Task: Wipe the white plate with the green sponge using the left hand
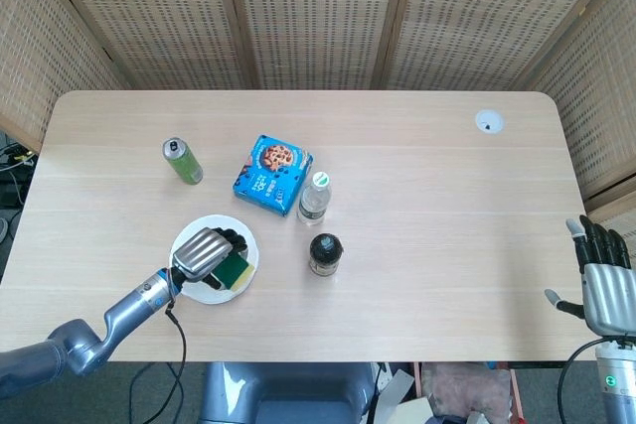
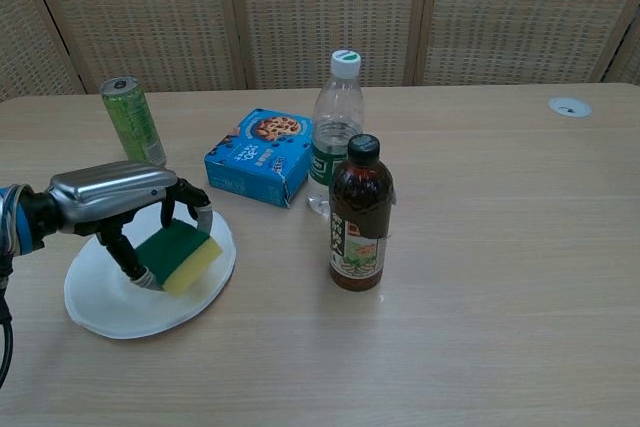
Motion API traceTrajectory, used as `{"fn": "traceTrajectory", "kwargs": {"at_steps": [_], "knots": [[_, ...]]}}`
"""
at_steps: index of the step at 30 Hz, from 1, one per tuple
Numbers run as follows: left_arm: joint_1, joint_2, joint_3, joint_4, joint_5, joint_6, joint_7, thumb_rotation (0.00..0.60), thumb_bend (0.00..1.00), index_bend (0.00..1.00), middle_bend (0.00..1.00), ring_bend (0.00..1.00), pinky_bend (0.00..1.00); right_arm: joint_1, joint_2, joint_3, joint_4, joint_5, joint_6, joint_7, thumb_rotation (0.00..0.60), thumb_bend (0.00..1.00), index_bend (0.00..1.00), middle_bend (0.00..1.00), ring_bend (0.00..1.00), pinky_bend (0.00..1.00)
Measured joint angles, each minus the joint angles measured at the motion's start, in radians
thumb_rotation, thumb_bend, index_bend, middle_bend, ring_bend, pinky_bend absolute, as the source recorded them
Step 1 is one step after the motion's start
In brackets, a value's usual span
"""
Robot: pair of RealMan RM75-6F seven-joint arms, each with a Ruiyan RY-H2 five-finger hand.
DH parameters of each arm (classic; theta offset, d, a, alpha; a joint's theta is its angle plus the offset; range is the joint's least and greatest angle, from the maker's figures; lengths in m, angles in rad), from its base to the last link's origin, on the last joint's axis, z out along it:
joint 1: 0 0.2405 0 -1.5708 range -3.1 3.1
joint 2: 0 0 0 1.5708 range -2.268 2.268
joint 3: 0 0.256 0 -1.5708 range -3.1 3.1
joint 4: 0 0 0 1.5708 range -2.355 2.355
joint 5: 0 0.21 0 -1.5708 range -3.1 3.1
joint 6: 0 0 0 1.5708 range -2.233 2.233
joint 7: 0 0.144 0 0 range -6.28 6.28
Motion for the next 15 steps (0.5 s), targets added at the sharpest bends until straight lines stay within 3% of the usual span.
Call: {"fn": "traceTrajectory", "kwargs": {"at_steps": [5,15], "knots": [[-0.003,-0.008,0.005,-0.008,-0.006,-0.027,0.003,0.6,0.11,0.49,0.39,0.31,0.42,0.0,-0.001,0.0,0.001,0.001,-0.001,-0.001,0.6,0.0,0.0,0.0,0.0,0.0],[0.004,-0.079,0.012,0.103,-0.036,-0.082,0.0,0.6,0.11,0.49,0.39,0.31,0.42,0.001,0.0,0.001,0.004,0.005,-0.005,0.002,0.6,0.0,0.0,0.0,0.0,0.0]]}}
